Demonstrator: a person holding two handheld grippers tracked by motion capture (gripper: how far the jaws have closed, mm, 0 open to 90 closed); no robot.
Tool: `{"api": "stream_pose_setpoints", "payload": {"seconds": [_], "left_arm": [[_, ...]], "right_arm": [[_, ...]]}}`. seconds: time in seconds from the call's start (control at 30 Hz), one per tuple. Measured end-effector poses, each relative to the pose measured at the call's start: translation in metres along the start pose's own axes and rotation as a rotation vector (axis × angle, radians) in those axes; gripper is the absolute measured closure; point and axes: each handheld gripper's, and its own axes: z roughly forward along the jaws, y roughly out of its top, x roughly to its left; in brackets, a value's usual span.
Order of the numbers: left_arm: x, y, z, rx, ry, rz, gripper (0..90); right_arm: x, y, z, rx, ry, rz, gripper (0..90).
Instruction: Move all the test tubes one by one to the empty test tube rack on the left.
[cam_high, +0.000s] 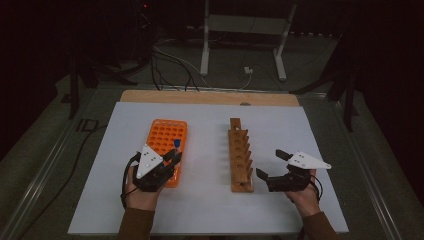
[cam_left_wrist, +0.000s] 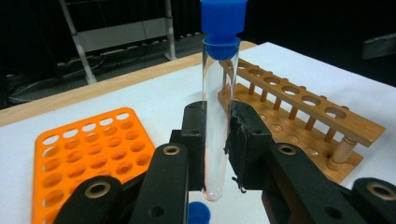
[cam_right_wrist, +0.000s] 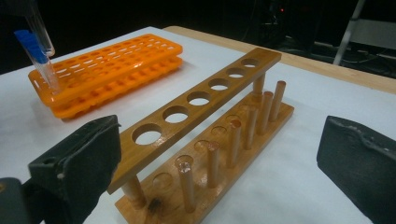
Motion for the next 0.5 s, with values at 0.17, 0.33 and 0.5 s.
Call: {"api": "stream_pose_setpoints", "payload": {"seconds": [0.17, 0.33, 0.5], "left_arm": [[0.009, 0.000, -0.009, -0.011, 0.023, -0.006, 77.2], [0.021, 0.000, -0.022, -0.032, 0.046, -0.031, 77.2], [0.032, 0.001, -0.035, -0.059, 0.070, -0.056, 77.2]], "right_arm": [[-0.003, -0.004, -0.005, -0.009, -0.008, 0.007, 0.5], [-0.005, -0.008, -0.011, -0.012, -0.014, 0.012, 0.5], [-0.006, -0.010, -0.014, -0.013, -0.021, 0.010, 0.5]]}}
